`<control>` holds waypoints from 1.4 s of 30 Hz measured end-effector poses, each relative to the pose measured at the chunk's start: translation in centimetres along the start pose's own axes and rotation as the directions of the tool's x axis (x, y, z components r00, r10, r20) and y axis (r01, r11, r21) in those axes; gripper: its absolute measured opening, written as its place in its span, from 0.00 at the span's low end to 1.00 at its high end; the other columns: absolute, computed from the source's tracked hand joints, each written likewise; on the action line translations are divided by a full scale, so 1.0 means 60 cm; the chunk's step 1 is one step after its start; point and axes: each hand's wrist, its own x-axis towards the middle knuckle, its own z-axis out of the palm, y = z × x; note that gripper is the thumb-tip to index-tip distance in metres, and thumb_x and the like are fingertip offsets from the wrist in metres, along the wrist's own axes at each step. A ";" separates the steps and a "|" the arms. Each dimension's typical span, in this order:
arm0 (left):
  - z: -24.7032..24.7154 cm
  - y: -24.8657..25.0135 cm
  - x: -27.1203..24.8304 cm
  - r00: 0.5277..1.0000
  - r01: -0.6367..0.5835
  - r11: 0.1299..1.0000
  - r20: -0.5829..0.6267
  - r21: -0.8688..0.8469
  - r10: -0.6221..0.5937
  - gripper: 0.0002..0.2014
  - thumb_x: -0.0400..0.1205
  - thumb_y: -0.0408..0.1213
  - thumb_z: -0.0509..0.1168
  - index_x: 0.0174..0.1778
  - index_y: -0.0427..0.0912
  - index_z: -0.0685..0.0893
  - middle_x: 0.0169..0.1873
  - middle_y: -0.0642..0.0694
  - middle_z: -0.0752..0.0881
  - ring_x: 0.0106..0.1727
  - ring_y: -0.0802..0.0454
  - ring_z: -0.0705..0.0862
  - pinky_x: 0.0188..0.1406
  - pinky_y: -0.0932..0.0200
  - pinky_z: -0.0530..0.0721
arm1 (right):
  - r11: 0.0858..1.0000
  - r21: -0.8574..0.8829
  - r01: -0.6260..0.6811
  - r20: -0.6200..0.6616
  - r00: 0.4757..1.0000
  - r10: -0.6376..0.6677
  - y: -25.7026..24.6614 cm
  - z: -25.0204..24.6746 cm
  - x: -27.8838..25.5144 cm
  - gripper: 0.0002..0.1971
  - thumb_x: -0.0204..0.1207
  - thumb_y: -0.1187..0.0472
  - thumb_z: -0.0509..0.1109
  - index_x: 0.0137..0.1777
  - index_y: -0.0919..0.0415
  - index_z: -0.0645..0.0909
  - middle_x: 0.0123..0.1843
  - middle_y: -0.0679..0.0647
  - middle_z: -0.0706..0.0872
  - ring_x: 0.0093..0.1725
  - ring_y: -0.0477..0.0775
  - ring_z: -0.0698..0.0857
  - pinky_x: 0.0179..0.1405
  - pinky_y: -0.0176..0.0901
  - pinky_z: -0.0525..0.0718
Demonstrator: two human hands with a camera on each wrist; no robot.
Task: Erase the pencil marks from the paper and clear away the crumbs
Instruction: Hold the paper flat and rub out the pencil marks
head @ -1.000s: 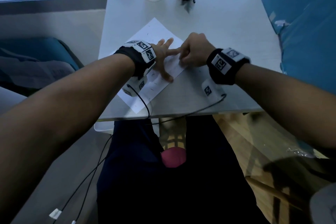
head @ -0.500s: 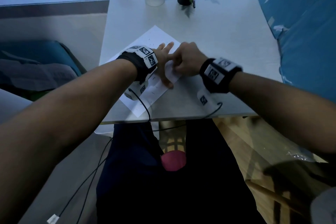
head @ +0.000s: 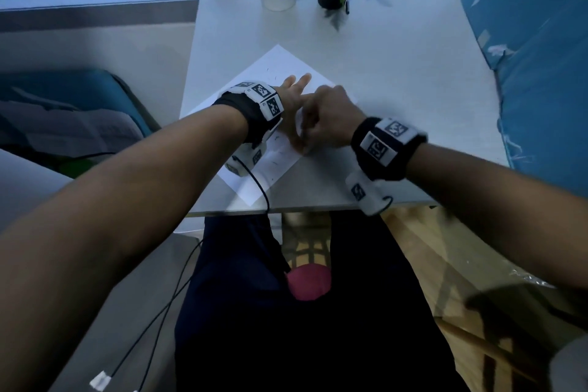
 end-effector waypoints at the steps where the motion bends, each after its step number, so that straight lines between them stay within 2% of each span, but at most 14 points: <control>1: 0.000 0.000 -0.002 1.000 0.002 1.000 0.004 -0.012 -0.002 0.63 0.62 0.64 0.80 0.86 0.62 0.46 0.85 0.47 0.33 0.86 0.42 0.35 0.81 0.30 0.53 | 1.000 0.025 -0.014 0.002 1.000 0.014 0.003 -0.006 -0.002 0.06 0.62 0.64 0.76 0.38 0.65 0.90 0.32 0.56 0.86 0.35 0.53 0.84 0.36 0.38 0.79; 4: -0.001 0.005 -0.003 1.000 0.011 1.000 0.010 -0.014 -0.011 0.65 0.61 0.64 0.80 0.85 0.65 0.40 0.85 0.47 0.33 0.86 0.43 0.35 0.79 0.29 0.54 | 0.987 0.105 -0.124 -0.154 0.978 0.139 0.043 -0.033 0.027 0.06 0.61 0.65 0.73 0.35 0.69 0.89 0.34 0.61 0.89 0.37 0.59 0.88 0.39 0.42 0.83; 8: 0.003 0.007 0.000 1.000 0.023 1.000 -0.007 -0.018 -0.023 0.63 0.62 0.65 0.79 0.86 0.61 0.45 0.85 0.46 0.33 0.86 0.42 0.36 0.81 0.28 0.54 | 1.000 0.024 0.013 -0.006 1.000 -0.013 0.003 -0.004 -0.002 0.08 0.62 0.60 0.73 0.37 0.64 0.90 0.34 0.56 0.90 0.36 0.53 0.87 0.41 0.40 0.86; 11: 0.001 0.005 0.000 1.000 0.012 0.999 0.009 -0.029 -0.012 0.65 0.61 0.65 0.80 0.85 0.65 0.40 0.85 0.47 0.33 0.86 0.43 0.35 0.79 0.27 0.54 | 0.992 0.097 -0.076 -0.118 0.989 0.088 0.035 -0.027 0.016 0.06 0.62 0.65 0.75 0.38 0.66 0.91 0.36 0.59 0.91 0.38 0.55 0.88 0.44 0.41 0.85; 13: 0.000 0.007 -0.007 1.000 0.012 1.000 -0.002 -0.019 -0.012 0.64 0.62 0.65 0.79 0.85 0.64 0.41 0.86 0.46 0.34 0.86 0.42 0.36 0.79 0.29 0.54 | 0.994 0.091 -0.052 -0.155 0.986 0.066 0.031 -0.023 0.013 0.05 0.62 0.67 0.73 0.36 0.66 0.90 0.35 0.58 0.91 0.37 0.56 0.88 0.45 0.40 0.85; 16: -0.001 0.011 -0.009 1.000 0.014 1.000 -0.008 -0.008 -0.014 0.63 0.64 0.64 0.79 0.86 0.61 0.43 0.85 0.46 0.34 0.86 0.41 0.36 0.80 0.30 0.53 | 0.998 0.030 0.058 -0.016 0.998 -0.057 0.010 -0.006 -0.007 0.04 0.62 0.65 0.77 0.37 0.62 0.91 0.34 0.52 0.89 0.35 0.49 0.85 0.46 0.36 0.84; 20: -0.001 0.005 -0.003 0.999 0.023 1.000 0.039 -0.019 -0.022 0.69 0.58 0.65 0.81 0.84 0.65 0.36 0.84 0.47 0.30 0.85 0.42 0.33 0.79 0.27 0.52 | 0.992 0.110 -0.055 -0.167 0.983 0.074 0.043 -0.026 0.013 0.05 0.62 0.66 0.75 0.37 0.62 0.91 0.37 0.56 0.91 0.40 0.55 0.89 0.43 0.35 0.81; 24: -0.001 0.009 0.002 0.997 0.028 0.999 0.071 0.039 -0.030 0.71 0.57 0.67 0.80 0.84 0.63 0.34 0.83 0.47 0.28 0.85 0.40 0.32 0.80 0.27 0.51 | 0.996 0.033 0.078 0.009 0.997 -0.078 0.009 0.004 -0.012 0.06 0.64 0.64 0.77 0.40 0.62 0.91 0.39 0.56 0.91 0.41 0.53 0.87 0.44 0.36 0.79; 27: -0.001 0.007 0.001 0.998 0.024 1.000 0.056 0.002 -0.024 0.71 0.57 0.65 0.81 0.83 0.64 0.34 0.84 0.47 0.29 0.85 0.41 0.32 0.79 0.27 0.51 | 0.993 0.108 -0.055 -0.155 0.985 0.071 0.046 -0.029 0.015 0.07 0.62 0.65 0.74 0.39 0.61 0.92 0.37 0.56 0.91 0.41 0.56 0.90 0.39 0.33 0.79; 32: 0.001 0.009 0.002 0.998 0.023 1.000 0.057 0.012 -0.023 0.72 0.57 0.65 0.82 0.84 0.62 0.35 0.84 0.46 0.28 0.85 0.40 0.32 0.80 0.28 0.52 | 0.997 0.025 0.078 0.019 0.997 -0.079 0.000 0.004 -0.013 0.04 0.63 0.65 0.76 0.38 0.64 0.90 0.36 0.56 0.90 0.38 0.54 0.87 0.40 0.36 0.83; 34: 0.000 0.008 0.000 0.998 0.021 1.000 0.054 -0.008 -0.021 0.71 0.57 0.65 0.82 0.84 0.63 0.35 0.84 0.47 0.29 0.85 0.41 0.32 0.78 0.27 0.52 | 0.996 0.080 -0.037 -0.098 0.994 0.045 0.029 -0.021 0.007 0.05 0.62 0.65 0.74 0.37 0.63 0.91 0.35 0.57 0.91 0.37 0.55 0.88 0.41 0.39 0.85; 36: 0.000 0.009 -0.003 0.998 0.022 1.000 0.058 -0.013 -0.022 0.72 0.57 0.65 0.82 0.84 0.64 0.34 0.84 0.47 0.29 0.85 0.41 0.32 0.78 0.26 0.51 | 0.995 0.087 -0.049 -0.174 0.983 0.063 0.042 -0.028 0.018 0.07 0.62 0.66 0.72 0.38 0.62 0.91 0.36 0.57 0.91 0.38 0.57 0.89 0.43 0.38 0.84; 39: 0.001 0.011 0.000 0.997 0.025 1.000 0.073 0.006 -0.025 0.71 0.56 0.66 0.81 0.85 0.62 0.37 0.83 0.47 0.27 0.84 0.40 0.31 0.80 0.26 0.52 | 0.997 0.036 0.064 -0.051 0.997 -0.062 0.008 0.010 -0.006 0.06 0.62 0.66 0.74 0.39 0.61 0.91 0.38 0.57 0.90 0.40 0.56 0.88 0.44 0.42 0.87; 42: 0.000 0.008 -0.005 0.998 0.011 0.999 0.055 -0.035 -0.009 0.70 0.57 0.65 0.81 0.84 0.64 0.36 0.84 0.48 0.28 0.85 0.42 0.31 0.77 0.24 0.50 | 0.997 0.078 0.008 -0.108 0.994 0.001 0.031 -0.005 0.003 0.07 0.62 0.65 0.75 0.40 0.61 0.92 0.35 0.55 0.90 0.37 0.54 0.88 0.39 0.34 0.81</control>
